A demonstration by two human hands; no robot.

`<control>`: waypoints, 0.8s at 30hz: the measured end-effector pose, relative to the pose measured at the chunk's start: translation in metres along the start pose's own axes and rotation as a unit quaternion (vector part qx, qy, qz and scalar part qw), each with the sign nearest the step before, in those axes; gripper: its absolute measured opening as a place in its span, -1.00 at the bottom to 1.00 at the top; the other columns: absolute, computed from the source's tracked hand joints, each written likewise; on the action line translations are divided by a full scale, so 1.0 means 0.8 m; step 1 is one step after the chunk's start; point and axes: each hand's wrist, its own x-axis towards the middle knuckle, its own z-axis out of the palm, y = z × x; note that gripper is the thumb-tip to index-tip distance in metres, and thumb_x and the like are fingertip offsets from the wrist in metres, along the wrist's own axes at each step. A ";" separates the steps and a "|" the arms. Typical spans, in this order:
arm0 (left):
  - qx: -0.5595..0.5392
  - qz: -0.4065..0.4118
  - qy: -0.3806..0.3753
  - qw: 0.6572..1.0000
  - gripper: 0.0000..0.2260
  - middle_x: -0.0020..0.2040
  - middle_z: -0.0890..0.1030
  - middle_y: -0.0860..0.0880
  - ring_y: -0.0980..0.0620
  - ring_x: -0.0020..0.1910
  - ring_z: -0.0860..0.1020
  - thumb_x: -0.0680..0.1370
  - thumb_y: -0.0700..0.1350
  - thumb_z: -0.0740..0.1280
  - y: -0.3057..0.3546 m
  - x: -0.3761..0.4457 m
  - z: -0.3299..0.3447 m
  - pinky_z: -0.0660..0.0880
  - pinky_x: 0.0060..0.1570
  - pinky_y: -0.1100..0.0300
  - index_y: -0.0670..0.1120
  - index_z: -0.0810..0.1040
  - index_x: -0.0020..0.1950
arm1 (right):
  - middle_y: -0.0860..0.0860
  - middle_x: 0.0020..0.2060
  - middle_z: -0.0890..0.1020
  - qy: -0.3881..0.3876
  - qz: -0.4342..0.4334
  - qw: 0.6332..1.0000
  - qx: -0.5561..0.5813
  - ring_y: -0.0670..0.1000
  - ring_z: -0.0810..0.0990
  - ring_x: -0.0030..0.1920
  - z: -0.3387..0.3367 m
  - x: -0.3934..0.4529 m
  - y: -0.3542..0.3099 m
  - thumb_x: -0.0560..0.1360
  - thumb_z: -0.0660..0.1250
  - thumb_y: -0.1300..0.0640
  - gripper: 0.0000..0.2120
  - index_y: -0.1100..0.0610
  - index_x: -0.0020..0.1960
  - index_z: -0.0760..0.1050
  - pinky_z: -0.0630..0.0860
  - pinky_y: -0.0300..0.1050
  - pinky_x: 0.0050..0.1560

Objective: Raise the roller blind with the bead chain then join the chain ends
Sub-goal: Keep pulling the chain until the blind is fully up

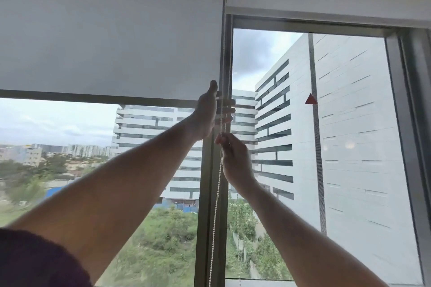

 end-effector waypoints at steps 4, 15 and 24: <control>-0.032 -0.034 0.031 0.998 -0.48 -0.31 0.50 -0.01 0.02 -0.38 0.45 0.66 0.31 0.02 0.006 0.014 0.007 0.39 -0.38 0.17 -0.09 0.50 -0.08 | -0.36 -0.33 0.58 -0.028 -0.025 0.999 -0.025 -0.22 0.53 -0.34 0.000 -0.021 0.015 0.68 0.23 0.23 -0.78 0.07 -0.07 0.58 0.32 -0.38 -0.27; 0.024 0.068 0.127 0.989 -0.56 -0.41 0.27 -0.01 0.01 -0.46 0.16 0.61 0.08 0.21 -0.063 0.010 0.056 0.08 -0.44 0.13 0.01 0.37 -0.47 | -0.26 -0.44 0.54 -0.082 -0.022 0.990 -0.115 -0.15 0.38 -0.47 -0.059 -0.012 0.066 0.67 0.26 0.18 -0.68 -0.15 -0.18 0.49 0.37 -0.10 -0.36; 0.010 0.062 0.098 0.993 -0.65 -0.43 0.23 -0.06 0.06 -0.55 0.15 0.70 0.05 0.19 -0.156 -0.034 0.035 0.09 -0.49 0.18 -0.09 0.41 -0.23 | 0.06 0.12 0.74 -0.079 0.193 0.976 0.065 0.21 0.66 0.22 -0.087 0.045 0.038 0.63 0.17 0.41 -0.60 0.05 0.18 0.66 0.61 0.06 0.12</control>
